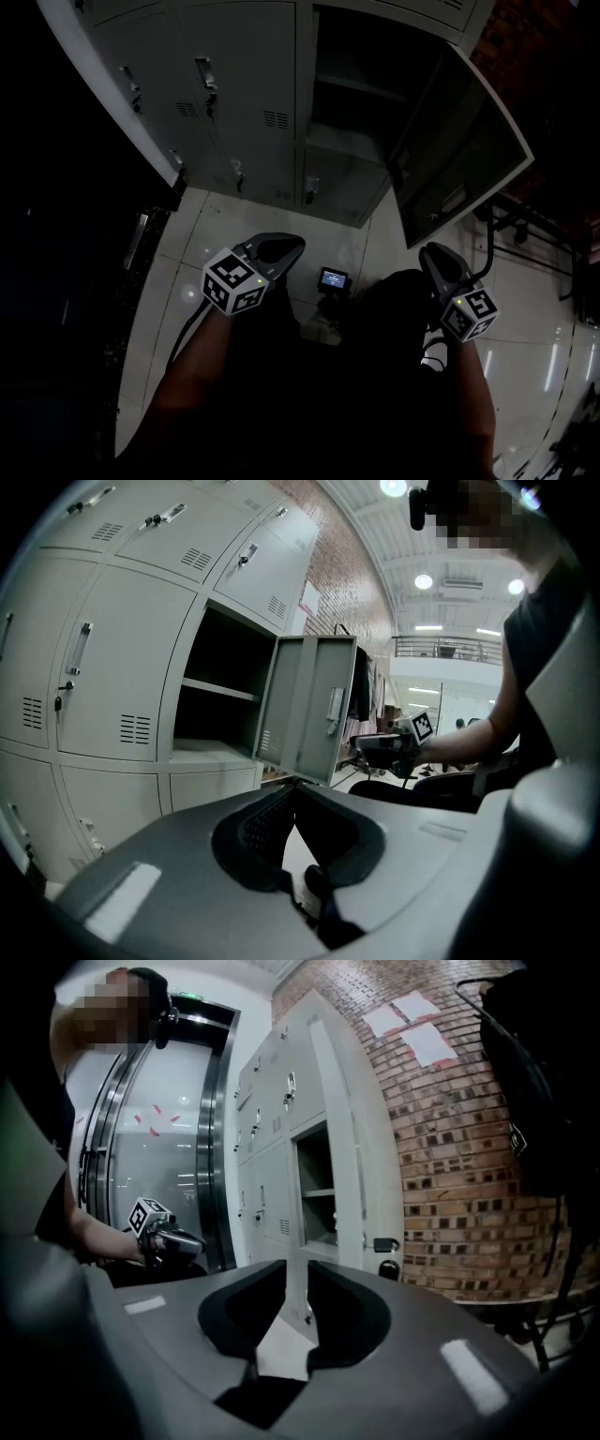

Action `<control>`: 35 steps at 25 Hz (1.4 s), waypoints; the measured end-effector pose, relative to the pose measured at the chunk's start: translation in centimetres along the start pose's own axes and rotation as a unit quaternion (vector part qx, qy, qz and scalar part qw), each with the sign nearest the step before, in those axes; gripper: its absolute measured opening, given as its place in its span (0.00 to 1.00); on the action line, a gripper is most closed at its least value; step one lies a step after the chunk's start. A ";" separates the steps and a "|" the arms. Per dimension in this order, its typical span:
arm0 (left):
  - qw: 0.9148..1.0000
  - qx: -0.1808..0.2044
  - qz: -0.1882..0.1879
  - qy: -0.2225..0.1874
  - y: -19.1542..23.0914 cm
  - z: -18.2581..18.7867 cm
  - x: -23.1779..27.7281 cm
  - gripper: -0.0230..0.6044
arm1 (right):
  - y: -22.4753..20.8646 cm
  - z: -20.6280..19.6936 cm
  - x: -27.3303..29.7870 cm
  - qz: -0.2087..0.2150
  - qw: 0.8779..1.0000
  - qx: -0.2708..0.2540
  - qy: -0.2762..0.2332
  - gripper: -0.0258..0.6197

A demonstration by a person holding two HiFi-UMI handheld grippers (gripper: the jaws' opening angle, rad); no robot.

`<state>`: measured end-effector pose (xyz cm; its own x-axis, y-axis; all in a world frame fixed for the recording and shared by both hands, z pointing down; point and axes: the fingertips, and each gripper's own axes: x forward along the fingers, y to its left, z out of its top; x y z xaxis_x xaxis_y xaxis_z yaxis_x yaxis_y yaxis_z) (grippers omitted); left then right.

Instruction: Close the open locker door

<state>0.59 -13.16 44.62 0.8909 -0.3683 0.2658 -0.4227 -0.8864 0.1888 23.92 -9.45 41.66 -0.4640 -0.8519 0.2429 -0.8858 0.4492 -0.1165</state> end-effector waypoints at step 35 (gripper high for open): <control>1.000 -0.007 -0.003 -0.007 -0.2 0.1 -0.1 0.06 | 5.2 6.6 9.7 0.047 0.993 -0.092 -0.064 0.31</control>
<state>0.57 -12.95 44.43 0.8956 -0.3674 0.2508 -0.4199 -0.8843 0.2040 14.77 -17.17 37.01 -0.5531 -0.8253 0.1135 -0.8267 0.5606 0.0480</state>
